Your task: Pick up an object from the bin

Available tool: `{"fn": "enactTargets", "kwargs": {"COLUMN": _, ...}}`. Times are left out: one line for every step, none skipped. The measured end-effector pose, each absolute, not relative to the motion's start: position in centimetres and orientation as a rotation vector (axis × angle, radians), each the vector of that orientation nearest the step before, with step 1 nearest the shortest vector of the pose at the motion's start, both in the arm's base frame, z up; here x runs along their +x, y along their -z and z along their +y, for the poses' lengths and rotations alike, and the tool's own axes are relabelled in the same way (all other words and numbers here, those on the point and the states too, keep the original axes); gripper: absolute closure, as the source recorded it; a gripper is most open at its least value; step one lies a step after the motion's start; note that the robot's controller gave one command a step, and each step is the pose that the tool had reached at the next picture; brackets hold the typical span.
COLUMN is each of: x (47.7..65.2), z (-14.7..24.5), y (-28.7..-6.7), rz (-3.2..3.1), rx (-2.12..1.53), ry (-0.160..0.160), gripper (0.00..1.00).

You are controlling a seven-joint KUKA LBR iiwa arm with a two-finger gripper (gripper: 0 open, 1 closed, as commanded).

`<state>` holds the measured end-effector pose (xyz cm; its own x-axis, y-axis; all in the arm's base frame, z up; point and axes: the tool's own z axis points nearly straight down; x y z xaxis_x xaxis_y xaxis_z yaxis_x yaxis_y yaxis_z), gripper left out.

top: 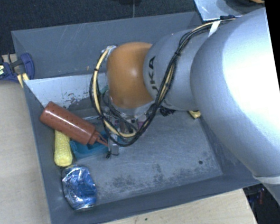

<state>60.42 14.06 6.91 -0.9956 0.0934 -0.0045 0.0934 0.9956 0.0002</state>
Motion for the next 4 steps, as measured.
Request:
{"fn": "enactTargets", "kwargs": {"x": 59.4, "z": 17.8, "y": -7.1, "rz": 3.101, "rx": -0.446, "ry": 0.005, "gripper": 1.00}}
{"fn": "enactTargets", "kwargs": {"x": 59.4, "z": 17.8, "y": -7.1, "rz": 3.101, "rx": -0.445, "ry": 0.005, "gripper": 1.00}}
{"fn": "enactTargets", "kwargs": {"x": 59.0, "z": 17.7, "y": -9.2, "rz": 3.113, "rx": -0.446, "ry": 0.007, "gripper": 1.00}}
{"fn": "enactTargets", "kwargs": {"x": 59.1, "z": 17.7, "y": -12.7, "rz": 3.111, "rx": -0.444, "ry": 0.008, "gripper": 1.00}}
